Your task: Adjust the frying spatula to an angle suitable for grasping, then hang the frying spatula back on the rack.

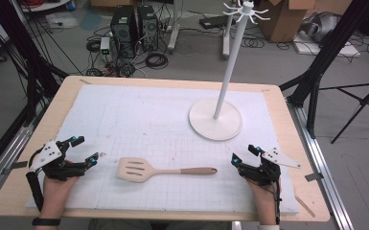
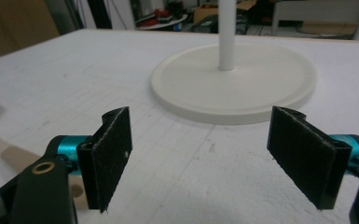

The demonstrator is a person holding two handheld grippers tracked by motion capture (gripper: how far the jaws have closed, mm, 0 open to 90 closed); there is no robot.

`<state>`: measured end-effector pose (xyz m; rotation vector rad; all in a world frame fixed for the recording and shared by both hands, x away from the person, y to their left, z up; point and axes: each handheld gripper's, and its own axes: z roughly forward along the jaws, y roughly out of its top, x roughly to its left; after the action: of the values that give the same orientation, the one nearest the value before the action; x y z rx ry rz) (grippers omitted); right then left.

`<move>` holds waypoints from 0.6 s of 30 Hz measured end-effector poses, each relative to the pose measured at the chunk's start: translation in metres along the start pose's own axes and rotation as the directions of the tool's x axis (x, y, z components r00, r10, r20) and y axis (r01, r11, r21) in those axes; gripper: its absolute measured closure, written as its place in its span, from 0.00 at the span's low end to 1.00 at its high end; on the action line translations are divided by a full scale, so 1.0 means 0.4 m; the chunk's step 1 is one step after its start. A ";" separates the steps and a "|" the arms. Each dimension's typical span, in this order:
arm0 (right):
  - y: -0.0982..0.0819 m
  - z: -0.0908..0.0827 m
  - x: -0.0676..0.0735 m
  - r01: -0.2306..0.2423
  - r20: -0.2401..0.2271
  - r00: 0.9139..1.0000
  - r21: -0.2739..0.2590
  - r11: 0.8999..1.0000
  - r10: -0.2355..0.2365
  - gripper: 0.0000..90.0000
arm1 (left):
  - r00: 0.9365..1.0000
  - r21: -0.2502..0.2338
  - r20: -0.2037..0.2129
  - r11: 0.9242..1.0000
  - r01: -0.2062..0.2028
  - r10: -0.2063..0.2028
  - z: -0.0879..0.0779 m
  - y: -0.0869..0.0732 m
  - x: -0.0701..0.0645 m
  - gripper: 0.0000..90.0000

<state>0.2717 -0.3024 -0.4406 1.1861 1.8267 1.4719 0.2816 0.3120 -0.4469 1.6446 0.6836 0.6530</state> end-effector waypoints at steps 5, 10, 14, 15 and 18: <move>-0.004 -0.009 -0.001 -0.011 0.016 1.000 -0.019 1.000 0.012 0.23 | 1.000 0.009 -0.002 1.000 0.005 -0.005 0.003 0.001 -0.001 0.19; -0.006 -0.008 0.004 0.013 0.016 1.000 -0.023 1.000 -0.013 0.23 | 1.000 0.022 -0.002 1.000 0.002 -0.002 0.006 0.003 -0.001 0.19; -0.006 -0.005 0.006 0.025 0.020 0.999 -0.018 1.000 -0.025 0.23 | 0.997 -0.009 0.038 0.998 0.065 -0.064 0.001 0.015 0.002 0.18; -0.006 -0.005 0.006 0.025 0.020 0.999 -0.018 1.000 -0.025 0.23 | 0.997 -0.009 0.038 0.998 0.065 -0.064 0.001 0.015 0.002 0.18; -0.006 -0.005 0.005 0.024 0.019 1.000 -0.017 1.000 -0.023 0.23 | 0.996 -0.002 0.068 0.998 0.063 -0.063 -0.003 0.049 -0.003 0.18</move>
<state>0.2684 -0.3019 -0.4419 1.1629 1.8060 1.4556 0.2817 0.3090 -0.4273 1.6280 0.6815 0.5503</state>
